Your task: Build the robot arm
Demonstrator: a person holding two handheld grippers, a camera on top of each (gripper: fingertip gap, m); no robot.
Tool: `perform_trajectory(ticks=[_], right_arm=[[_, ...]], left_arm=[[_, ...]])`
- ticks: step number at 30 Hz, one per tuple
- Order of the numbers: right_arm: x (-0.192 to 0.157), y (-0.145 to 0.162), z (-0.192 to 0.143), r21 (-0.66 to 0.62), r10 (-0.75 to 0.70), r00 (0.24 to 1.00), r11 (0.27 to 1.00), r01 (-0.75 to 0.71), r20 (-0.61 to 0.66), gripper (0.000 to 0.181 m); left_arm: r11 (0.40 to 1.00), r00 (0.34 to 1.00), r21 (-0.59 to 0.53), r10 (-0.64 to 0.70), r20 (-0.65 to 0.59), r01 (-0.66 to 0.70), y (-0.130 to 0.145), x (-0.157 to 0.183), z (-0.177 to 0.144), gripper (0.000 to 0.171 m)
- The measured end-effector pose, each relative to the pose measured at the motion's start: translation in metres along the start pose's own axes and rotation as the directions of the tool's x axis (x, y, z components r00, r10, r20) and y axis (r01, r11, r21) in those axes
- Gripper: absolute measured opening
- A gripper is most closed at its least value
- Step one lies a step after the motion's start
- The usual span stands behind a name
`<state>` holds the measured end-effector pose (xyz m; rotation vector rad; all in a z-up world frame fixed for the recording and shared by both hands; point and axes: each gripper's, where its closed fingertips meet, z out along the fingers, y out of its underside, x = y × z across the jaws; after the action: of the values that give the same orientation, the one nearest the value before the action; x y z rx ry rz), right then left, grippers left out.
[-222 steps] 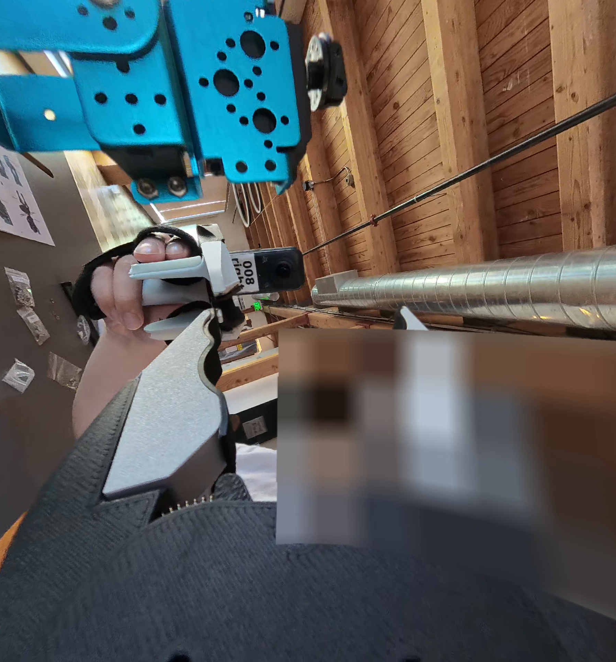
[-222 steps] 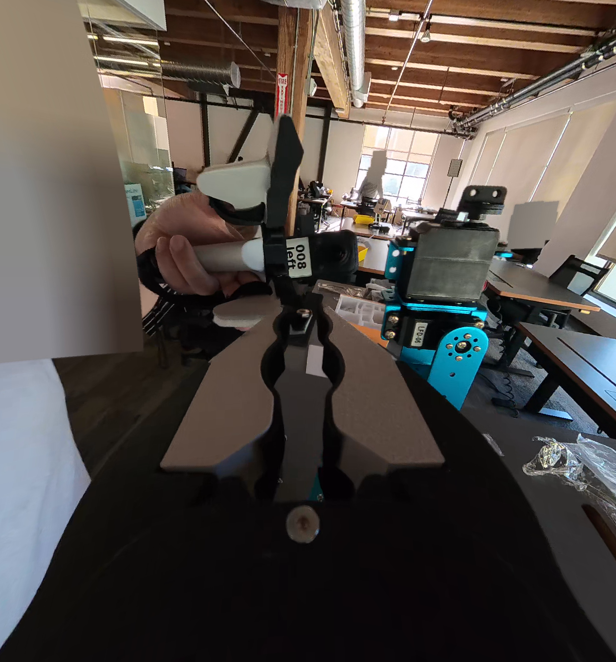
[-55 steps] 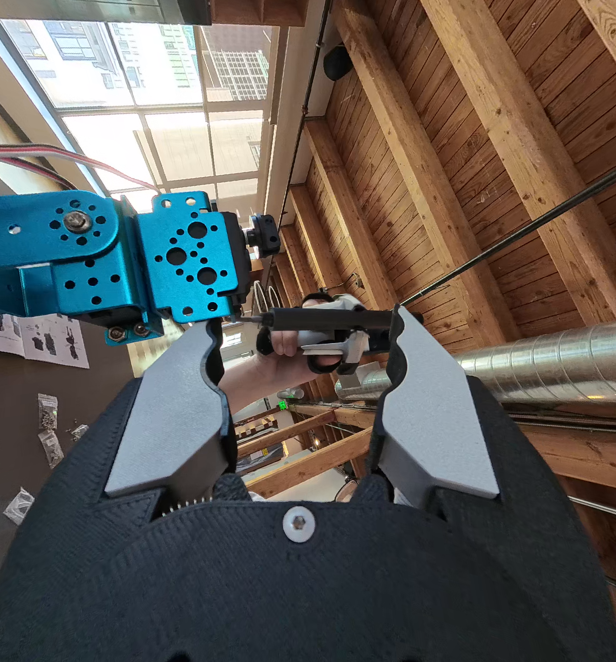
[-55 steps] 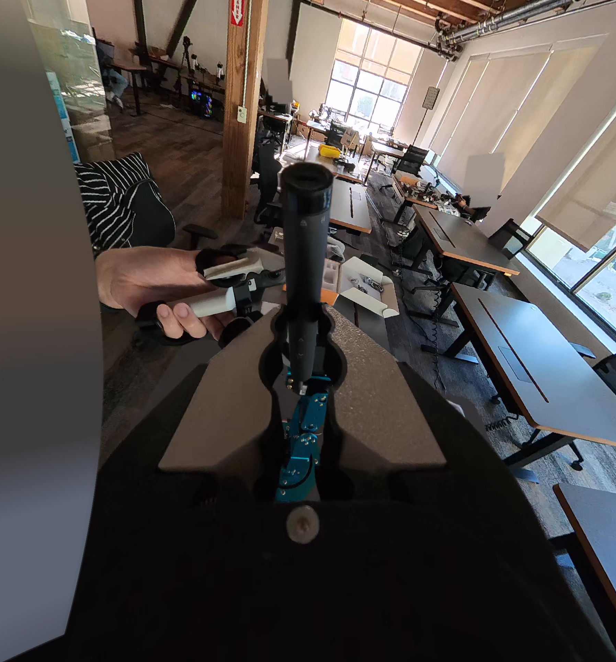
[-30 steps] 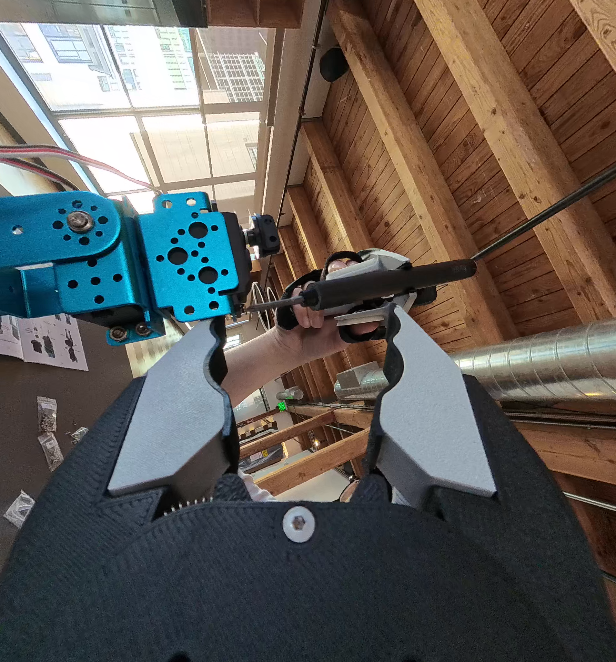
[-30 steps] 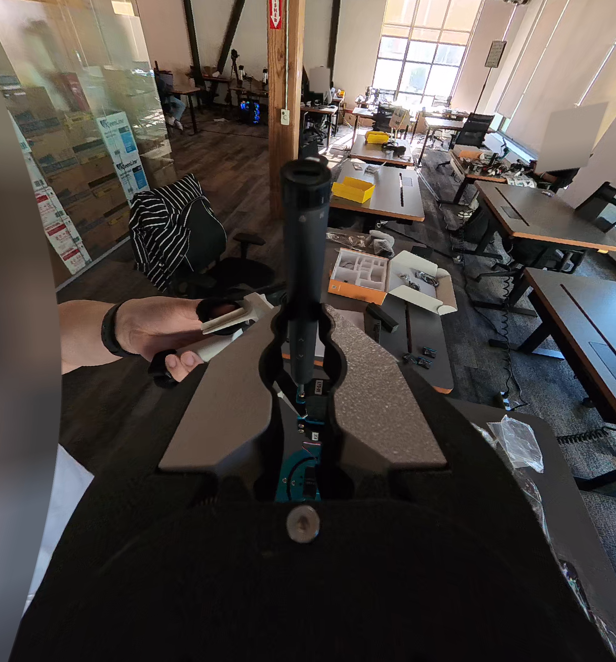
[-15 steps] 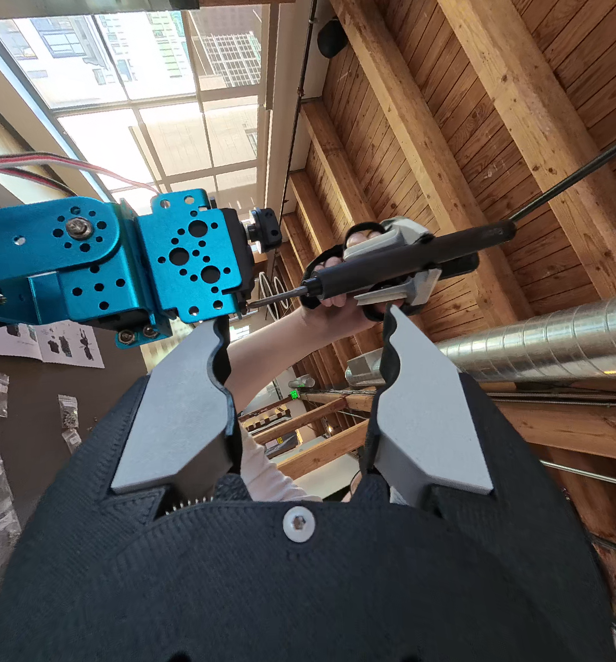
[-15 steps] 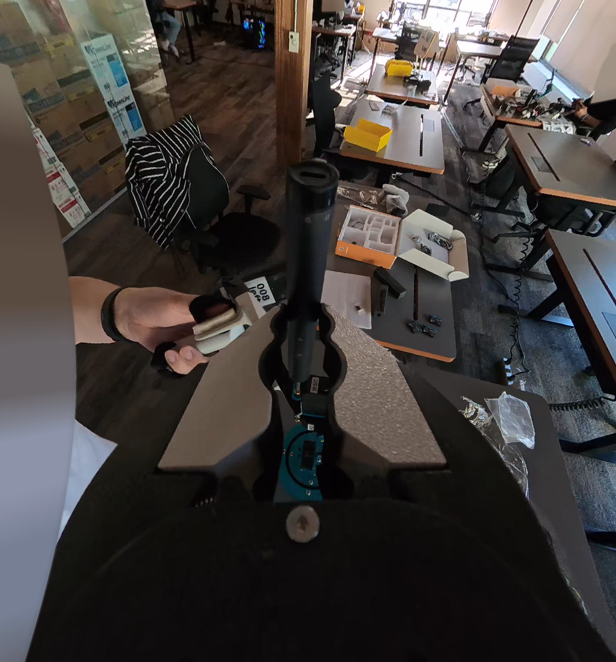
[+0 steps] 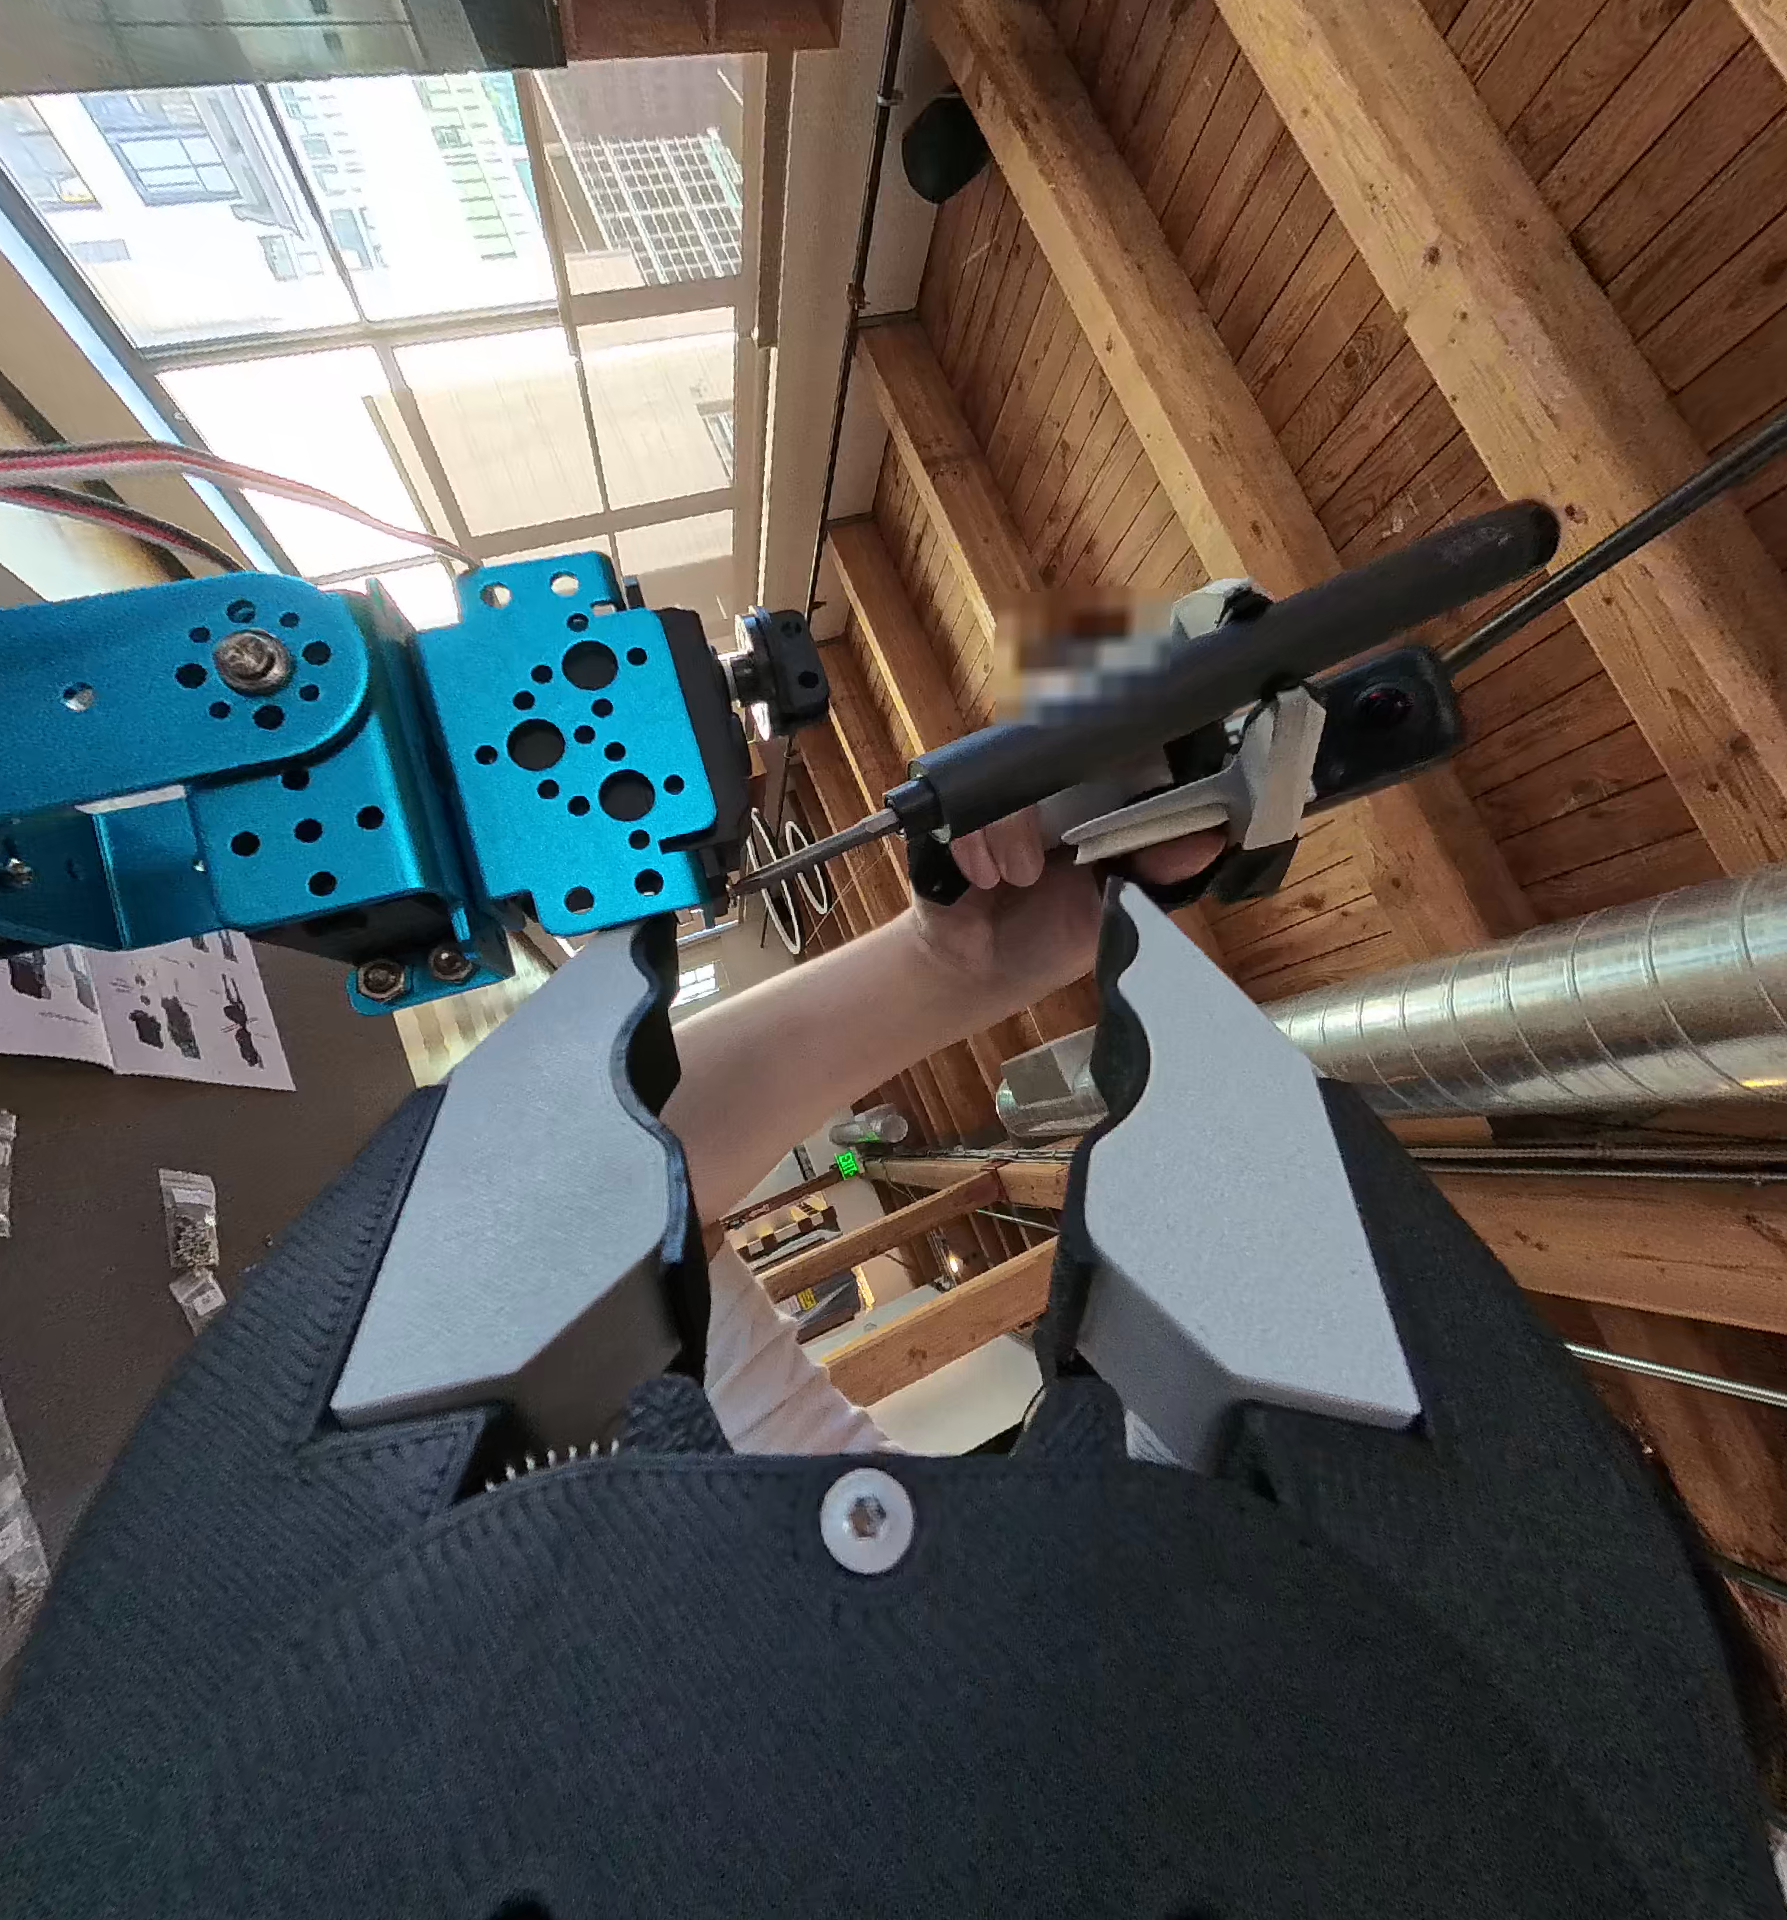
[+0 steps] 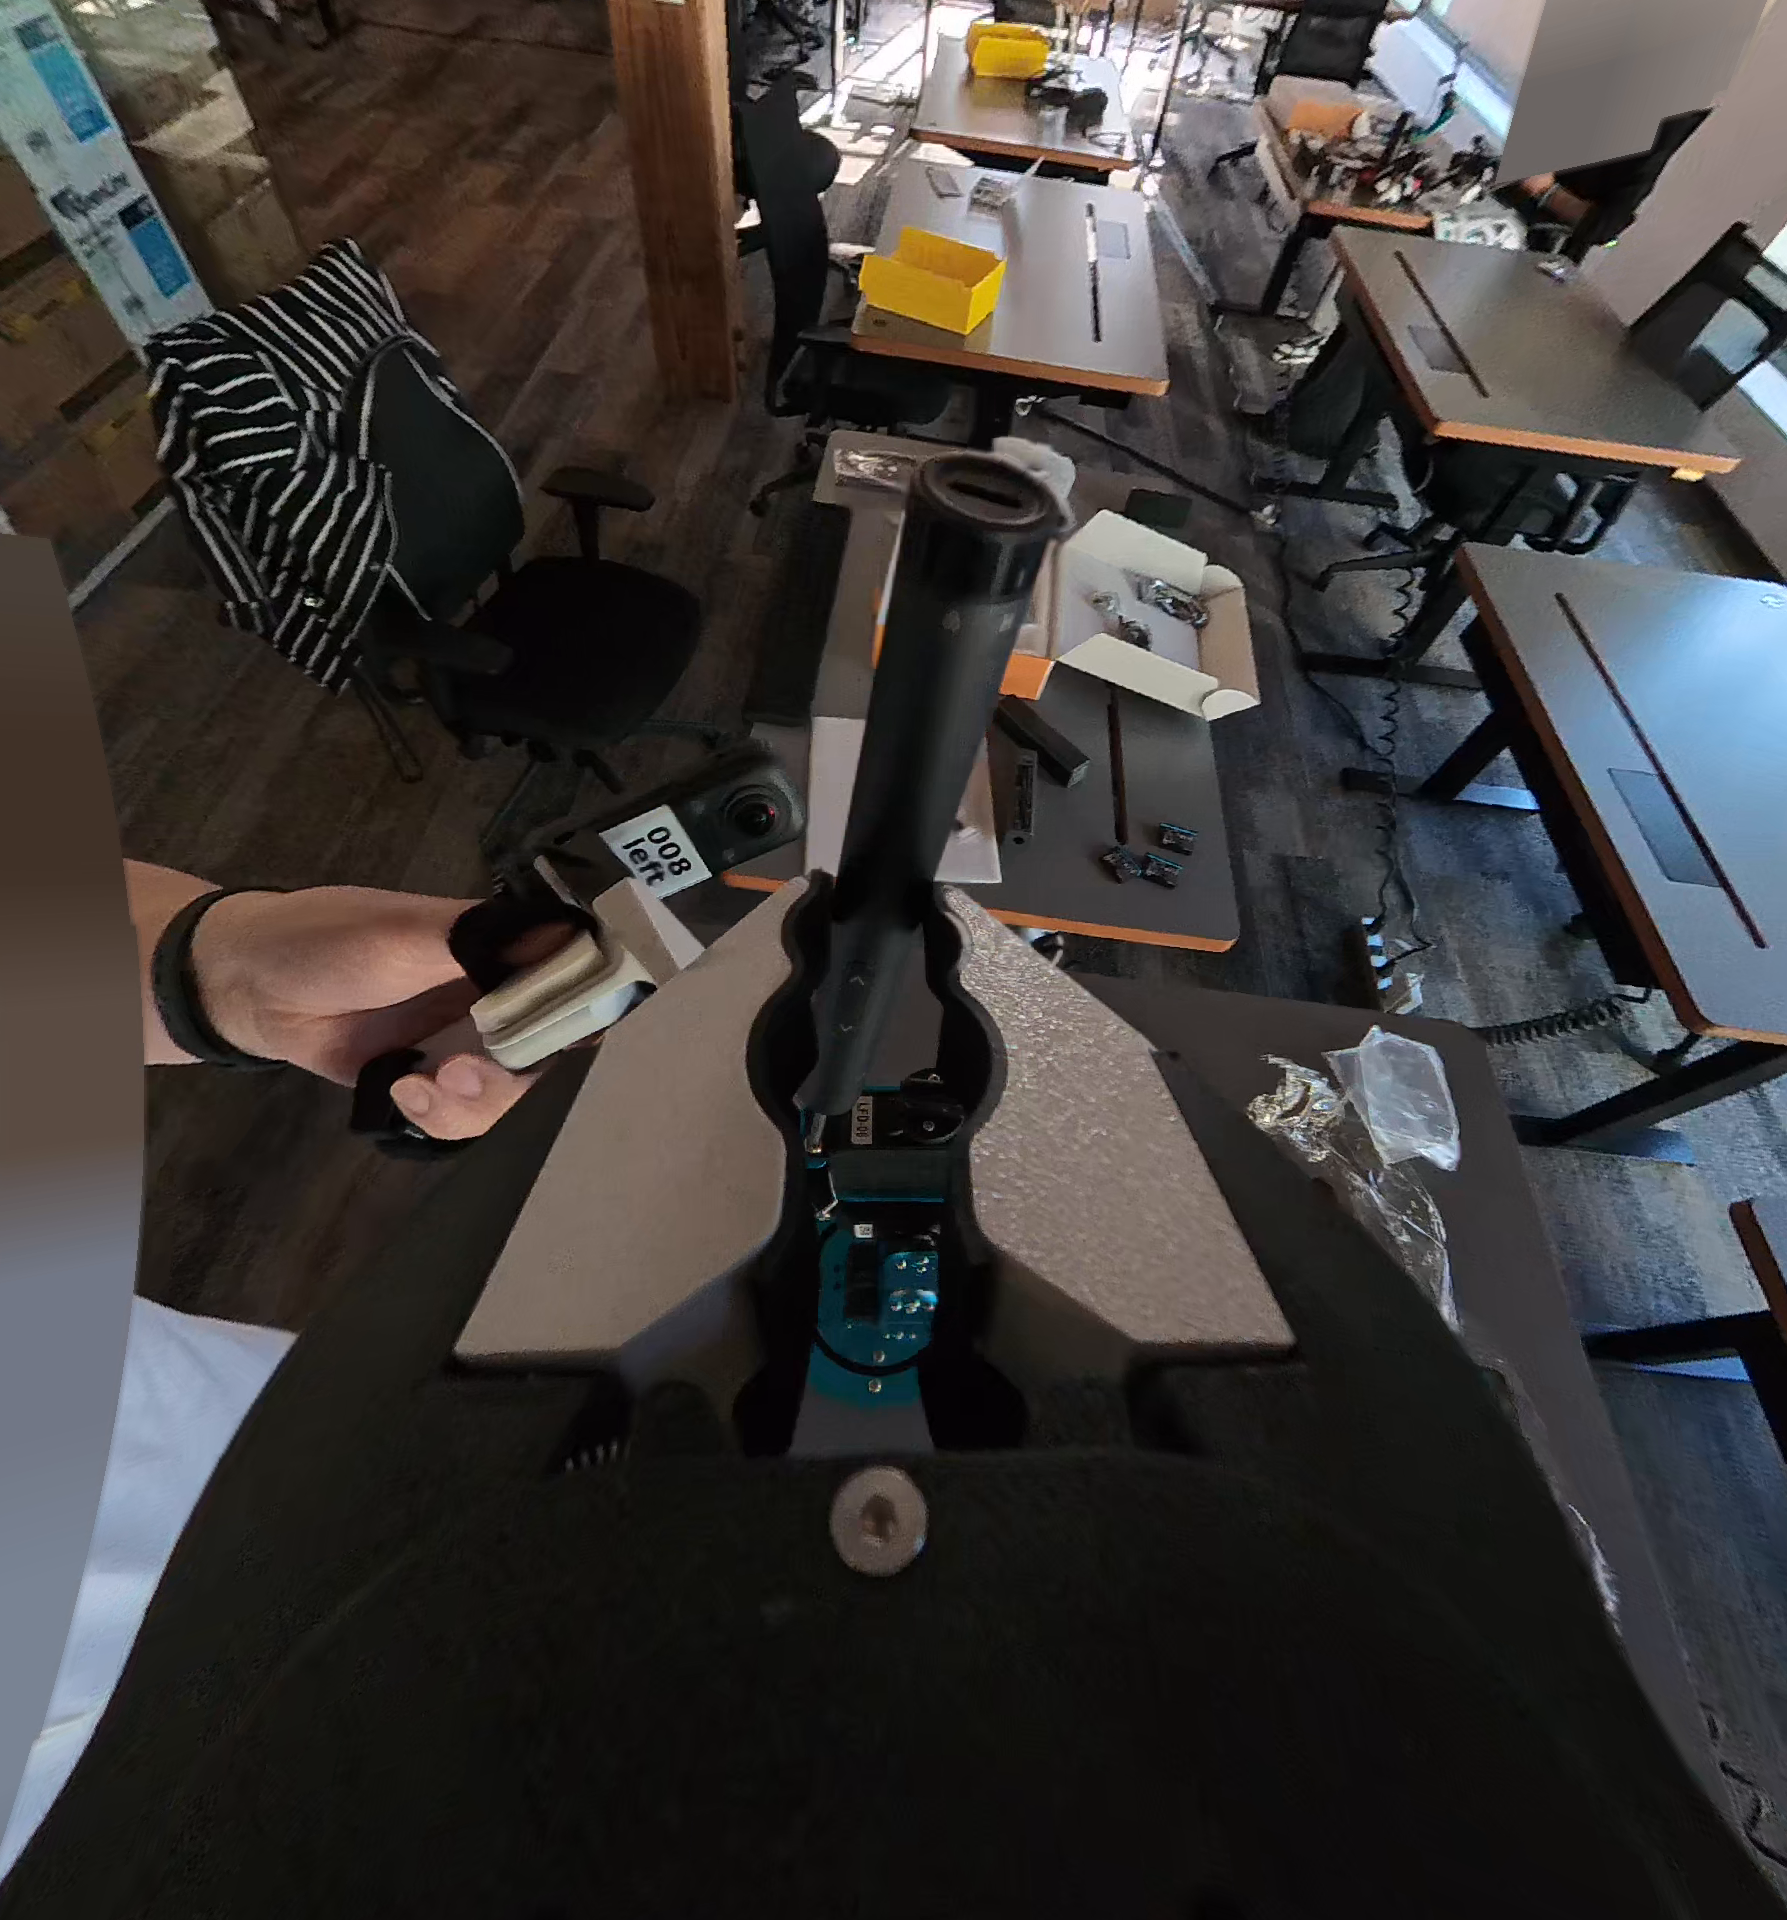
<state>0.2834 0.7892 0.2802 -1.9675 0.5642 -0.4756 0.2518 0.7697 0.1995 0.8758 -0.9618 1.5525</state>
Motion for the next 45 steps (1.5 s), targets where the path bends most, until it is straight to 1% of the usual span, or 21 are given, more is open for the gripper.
perform_trajectory(ticks=[6, 8, 11, 16, 18, 22, 25, 28, 33, 39, 45], right_arm=[[-0.004, 0.000, -0.004, 0.037, -0.054, 0.986, 0.997, 0.061, -0.159, 0.018], [-0.008, -0.001, -0.004, 0.064, -0.068, 0.982, 0.995, 0.080, -0.175, 0.017], [-0.015, -0.004, -0.002, 0.132, -0.086, 0.985, 0.986, 0.106, -0.149, 0.016], [-0.013, -0.004, -0.003, 0.226, -0.040, 0.986, 0.971, 0.076, -0.160, 0.016], [-0.012, -0.003, -0.006, 0.242, -0.028, 0.981, 0.967, 0.075, -0.192, 0.016], [-0.008, 0.000, -0.012, 0.263, -0.002, 0.954, 0.961, 0.085, -0.300, 0.018], [-0.007, 0.002, -0.015, 0.253, 0.012, 0.925, 0.963, 0.091, -0.380, 0.017], [-0.009, 0.001, -0.013, 0.254, 0.031, 0.907, 0.963, 0.085, -0.420, 0.017], [-0.008, -0.001, -0.008, 0.207, 0.044, 0.856, 0.976, 0.074, -0.516, 0.018], [-0.009, -0.002, -0.005, 0.183, 0.064, 0.813, 0.982, 0.053, -0.579, 0.017], [-0.002, -0.002, -0.005, 0.153, 0.087, 0.772, 0.988, 0.014, -0.629, 0.018]], left_arm=[[1.000, 1.000, 0.000, -0.004, -0.001, 0.004, 0.000, 0.000, 0.000, 0.081], [1.000, 1.000, -0.001, -0.006, -0.003, 0.006, 0.000, 0.000, 0.000, 0.081], [1.000, 1.000, 0.002, -0.006, -0.002, 0.006, -0.001, 0.000, 0.000, 0.081], [1.000, 1.000, -0.005, 0.003, 0.006, -0.003, 0.000, 0.000, 0.001, 0.080], [1.000, 1.000, -0.001, 0.010, 0.006, -0.010, 0.001, 0.000, 0.000, 0.080], [1.000, 1.000, 0.005, 0.020, 0.004, -0.020, 0.001, 0.000, 0.001, 0.081], [1.000, 1.000, -0.008, 0.020, -0.001, -0.020, 0.001, 0.001, 0.001, 0.084], [1.000, 1.000, -0.022, 0.022, -0.006, -0.022, 0.002, 0.001, 0.001, 0.084], [0.997, 0.999, -0.063, 0.047, -0.005, -0.047, 0.002, 0.002, -0.001, 0.084], [0.994, 0.998, -0.089, 0.061, -0.011, -0.062, -0.001, 0.002, -0.005, 0.082], [0.996, 0.998, -0.070, 0.049, -0.029, -0.051, -0.004, 0.000, -0.005, 0.076]])
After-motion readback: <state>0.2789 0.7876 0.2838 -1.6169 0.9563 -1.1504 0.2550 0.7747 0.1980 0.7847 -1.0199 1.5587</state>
